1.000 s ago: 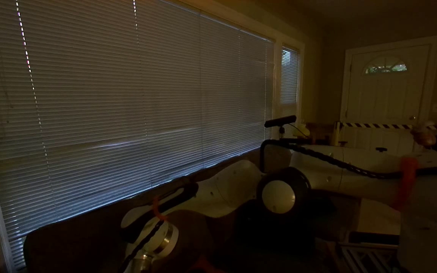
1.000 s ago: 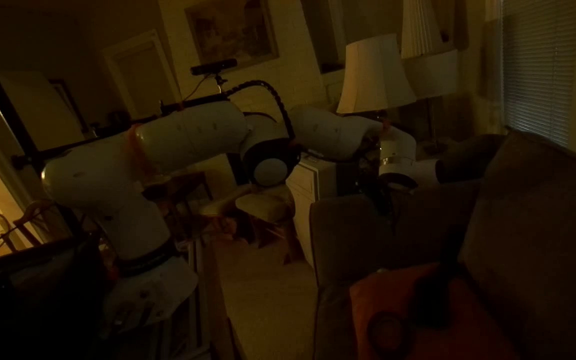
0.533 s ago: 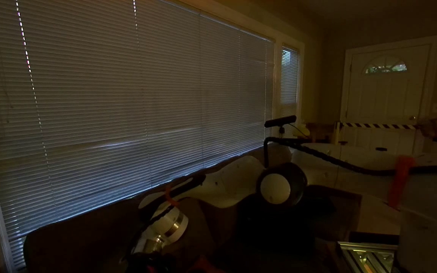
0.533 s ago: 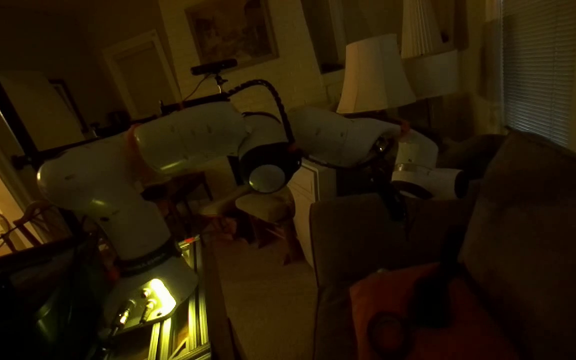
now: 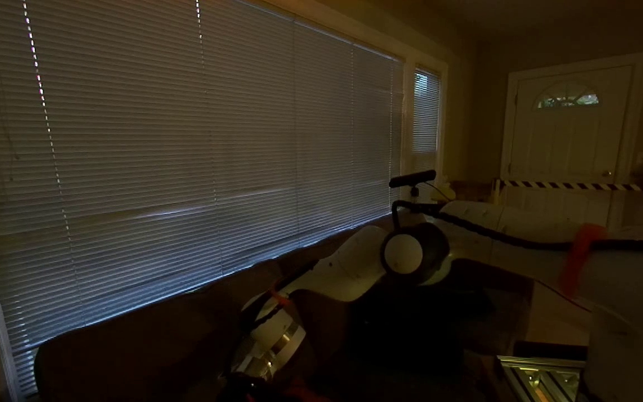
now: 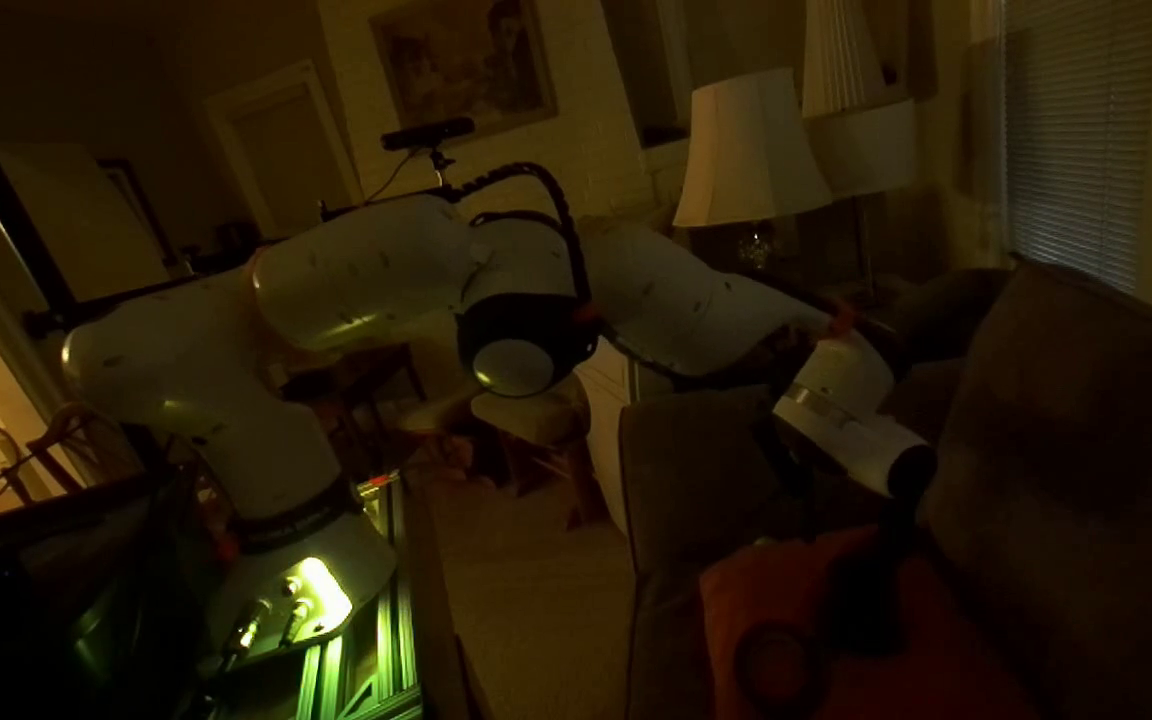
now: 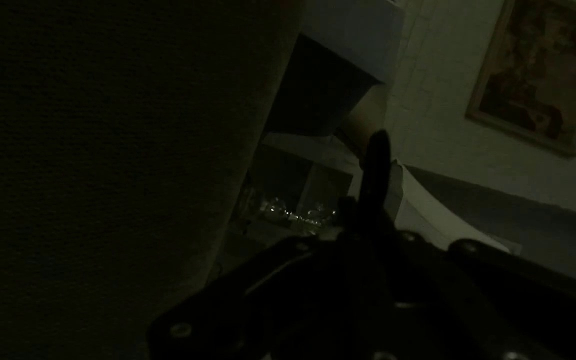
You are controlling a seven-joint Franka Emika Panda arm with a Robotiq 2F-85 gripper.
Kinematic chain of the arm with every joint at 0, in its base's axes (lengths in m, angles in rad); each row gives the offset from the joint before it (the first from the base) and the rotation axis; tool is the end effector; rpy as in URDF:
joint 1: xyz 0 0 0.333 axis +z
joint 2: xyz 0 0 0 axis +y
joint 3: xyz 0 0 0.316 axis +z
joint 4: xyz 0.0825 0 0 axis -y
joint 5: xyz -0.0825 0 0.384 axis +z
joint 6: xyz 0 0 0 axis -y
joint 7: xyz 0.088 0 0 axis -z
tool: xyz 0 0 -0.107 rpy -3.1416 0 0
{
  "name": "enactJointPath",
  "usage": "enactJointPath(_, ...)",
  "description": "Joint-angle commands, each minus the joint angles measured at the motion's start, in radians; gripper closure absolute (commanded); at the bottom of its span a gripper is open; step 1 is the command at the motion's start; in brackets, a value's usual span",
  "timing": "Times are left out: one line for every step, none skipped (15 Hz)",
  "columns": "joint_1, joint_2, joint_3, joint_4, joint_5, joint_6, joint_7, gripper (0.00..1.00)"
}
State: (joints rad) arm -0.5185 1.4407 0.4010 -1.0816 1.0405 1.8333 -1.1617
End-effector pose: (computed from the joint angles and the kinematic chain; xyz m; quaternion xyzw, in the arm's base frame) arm 0.6826 -0.0905 -0.0217 -0.7526 -0.0411 -0.1764 0.6330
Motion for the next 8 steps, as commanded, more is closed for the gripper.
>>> enactJointPath(-0.013, -0.004, 0.003, -0.026, 0.009, 0.007, -0.016, 0.94)
enactJointPath(-0.021, -0.009, 0.006, -0.043, 0.013, 0.010, -0.023, 0.94)
enactJointPath(-0.025, -0.014, 0.008, -0.052, 0.014, 0.011, -0.024, 0.94)
enactJointPath(-0.025, -0.018, 0.010, -0.056, 0.015, 0.012, -0.024, 0.94)
enactJointPath(-0.024, -0.023, 0.011, -0.058, 0.015, 0.013, -0.024, 0.94)
enactJointPath(-0.024, -0.026, 0.012, -0.060, 0.015, 0.014, -0.024, 0.94)
enactJointPath(-0.032, -0.034, 0.004, -0.061, 0.006, -0.005, -0.004, 0.99)
enactJointPath(-0.040, -0.040, -0.001, -0.067, 0.001, -0.022, 0.008, 0.99)
